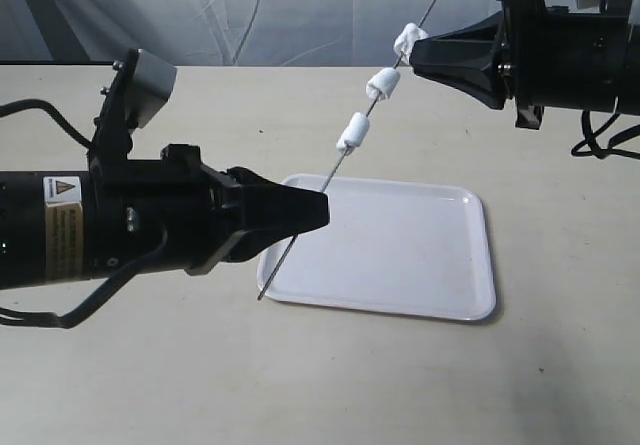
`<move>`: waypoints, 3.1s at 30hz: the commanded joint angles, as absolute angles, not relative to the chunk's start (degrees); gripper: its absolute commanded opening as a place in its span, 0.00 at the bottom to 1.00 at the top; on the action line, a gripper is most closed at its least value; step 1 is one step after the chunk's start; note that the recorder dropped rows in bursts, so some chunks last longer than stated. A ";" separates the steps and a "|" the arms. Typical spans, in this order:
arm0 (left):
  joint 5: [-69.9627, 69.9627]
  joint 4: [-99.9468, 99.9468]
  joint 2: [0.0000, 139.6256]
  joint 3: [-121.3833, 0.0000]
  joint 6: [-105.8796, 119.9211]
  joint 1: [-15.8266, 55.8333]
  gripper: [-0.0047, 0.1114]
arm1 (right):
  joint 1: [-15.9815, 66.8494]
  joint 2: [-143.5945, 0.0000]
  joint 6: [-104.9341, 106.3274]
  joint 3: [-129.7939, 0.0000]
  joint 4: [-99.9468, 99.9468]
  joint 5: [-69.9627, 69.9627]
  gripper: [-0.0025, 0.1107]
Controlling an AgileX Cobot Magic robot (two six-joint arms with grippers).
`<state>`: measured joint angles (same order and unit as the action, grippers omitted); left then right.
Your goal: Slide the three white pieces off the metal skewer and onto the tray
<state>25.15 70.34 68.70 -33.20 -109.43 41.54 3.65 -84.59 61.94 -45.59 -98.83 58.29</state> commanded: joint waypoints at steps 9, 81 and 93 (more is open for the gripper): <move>29.39 77.41 68.66 -33.03 -117.49 41.83 0.04 | 3.46 -84.64 64.47 -49.51 -99.95 49.81 0.02; 28.17 53.50 70.01 -26.13 -101.28 41.83 0.04 | 15.43 -89.59 54.81 -50.16 -89.01 52.76 0.28; 29.22 53.87 70.01 -26.13 -101.54 41.83 0.04 | 15.43 -89.59 56.94 -50.16 -89.02 50.24 0.02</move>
<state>27.55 53.81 69.82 -25.89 -101.45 41.54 15.19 -89.51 56.09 -50.49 -88.91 52.45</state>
